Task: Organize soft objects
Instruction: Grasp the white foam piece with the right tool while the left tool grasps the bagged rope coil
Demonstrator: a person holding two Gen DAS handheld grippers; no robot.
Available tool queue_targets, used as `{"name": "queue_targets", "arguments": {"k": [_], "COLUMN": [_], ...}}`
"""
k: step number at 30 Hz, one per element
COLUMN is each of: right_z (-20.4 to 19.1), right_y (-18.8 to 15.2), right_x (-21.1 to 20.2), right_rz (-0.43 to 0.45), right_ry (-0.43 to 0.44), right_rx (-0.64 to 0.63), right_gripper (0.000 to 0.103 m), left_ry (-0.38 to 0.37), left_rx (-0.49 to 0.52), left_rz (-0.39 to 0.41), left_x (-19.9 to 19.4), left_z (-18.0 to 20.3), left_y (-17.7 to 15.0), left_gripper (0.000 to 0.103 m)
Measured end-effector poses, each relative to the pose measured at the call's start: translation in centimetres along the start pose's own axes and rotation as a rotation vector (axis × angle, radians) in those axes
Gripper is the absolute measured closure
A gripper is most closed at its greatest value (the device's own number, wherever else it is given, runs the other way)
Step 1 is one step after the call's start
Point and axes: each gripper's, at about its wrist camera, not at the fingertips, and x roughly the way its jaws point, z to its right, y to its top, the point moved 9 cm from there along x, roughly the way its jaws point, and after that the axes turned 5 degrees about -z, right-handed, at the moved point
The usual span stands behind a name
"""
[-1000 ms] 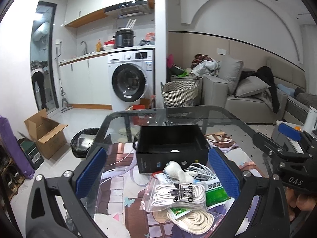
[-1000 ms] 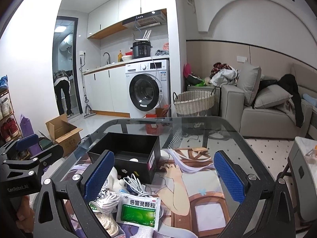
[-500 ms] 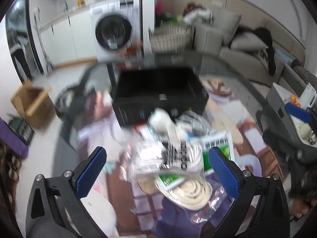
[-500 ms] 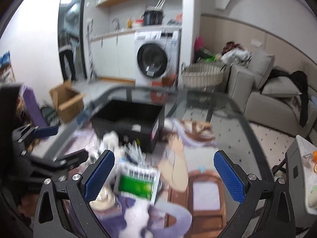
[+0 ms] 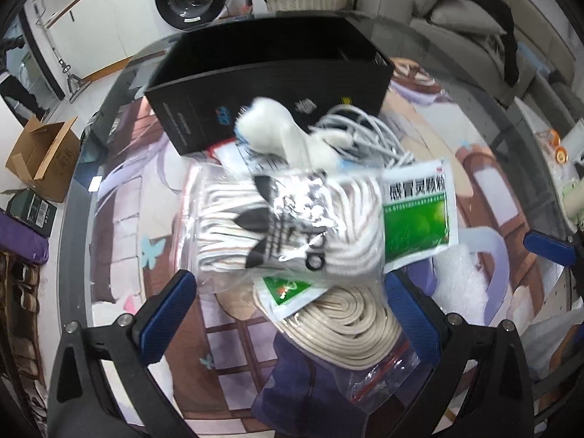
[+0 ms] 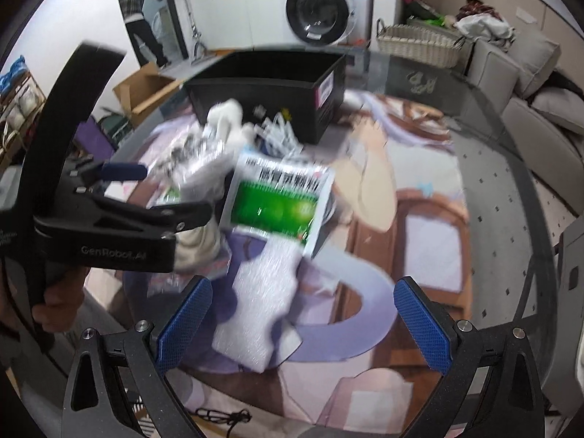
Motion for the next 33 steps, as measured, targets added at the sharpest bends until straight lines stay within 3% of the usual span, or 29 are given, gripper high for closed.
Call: {"name": "queue_targets", "arguments": {"k": [9,12,14,17,24,25,26,33], "right_z": [0.2,0.3,0.3,-0.2,-1.0,-1.0,-0.9,-0.1], "right_y": [-0.5,-0.6,-0.6,-0.2,0.5,0.5,0.6,0.7], "right_x": [1.4,1.8,2.0,2.2,2.5,2.5,2.7,3.2], "right_rz": [-0.037,-0.051,-0.062,-0.057,-0.050,-0.047,-0.044,-0.052], "right_ry": [-0.023,-0.015,-0.004,-0.007,0.000,-0.001,-0.002,0.015], "right_rx": [-0.017,-0.006,0.001,-0.008,-0.013,-0.014,-0.015,0.014], "right_gripper": [0.001,0.001,0.001,0.001,0.001,0.001,0.001,0.001], "left_ry": [-0.037,-0.054,-0.087,-0.106,-0.032,-0.036,-0.050,-0.015], "left_rx": [0.003,-0.009,-0.016,0.003,0.121,0.125,0.130,0.133], "left_rz": [-0.059,-0.068,-0.069,-0.068,0.048,0.039,0.011,0.034], "left_x": [0.3,-0.2,-0.7,-0.9,-2.6,-2.1,-1.3,-0.3], "left_z": [-1.4,-3.1,-3.6,-3.2,-1.5,-1.4,-1.3,-1.3], "left_y": [-2.6,-3.8,-4.4,-4.7,-1.9,-1.6,-1.5,2.3], "left_gripper": [0.007,0.015,0.032,0.036,0.036,0.046,0.063,0.076]}}
